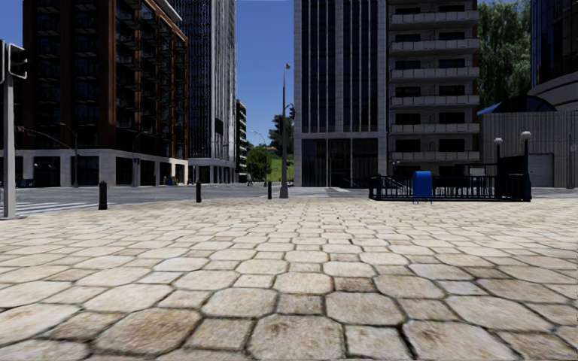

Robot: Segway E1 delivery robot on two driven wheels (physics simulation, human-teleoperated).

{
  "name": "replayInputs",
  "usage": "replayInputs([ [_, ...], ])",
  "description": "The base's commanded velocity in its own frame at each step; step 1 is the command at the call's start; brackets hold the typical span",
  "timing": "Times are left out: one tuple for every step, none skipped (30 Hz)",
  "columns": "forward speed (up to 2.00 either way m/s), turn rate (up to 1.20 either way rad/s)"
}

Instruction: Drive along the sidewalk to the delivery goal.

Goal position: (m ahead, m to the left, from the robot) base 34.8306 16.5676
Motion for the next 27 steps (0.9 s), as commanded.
replayInputs([
  [2.0,0.0],
  [2.0,0.0],
  [2.0,0.0],
  [2.0,0.0],
  [2.0,0.0],
  [2.0,0.0],
  [2.0,0.0],
  [2.0,0.0],
  [2.0,0.0],
  [2.0,0.0],
  [2.0,0.0],
  [2.0,0.0],
  [2.0,0.0],
  [2.0,0.0],
  [2.0,0.0],
  [2.0,0.0],
  [2.0,0.0],
  [2.0,0.0],
  [2.0,0.0],
  [2.0,0.0],
  [2.0,0.0],
  [2.0,0.0],
  [2.0,0.0],
  [2.0,0.0],
  [2.0,0.0],
  [2.0,0.0],
  [2.0,0.0],
])
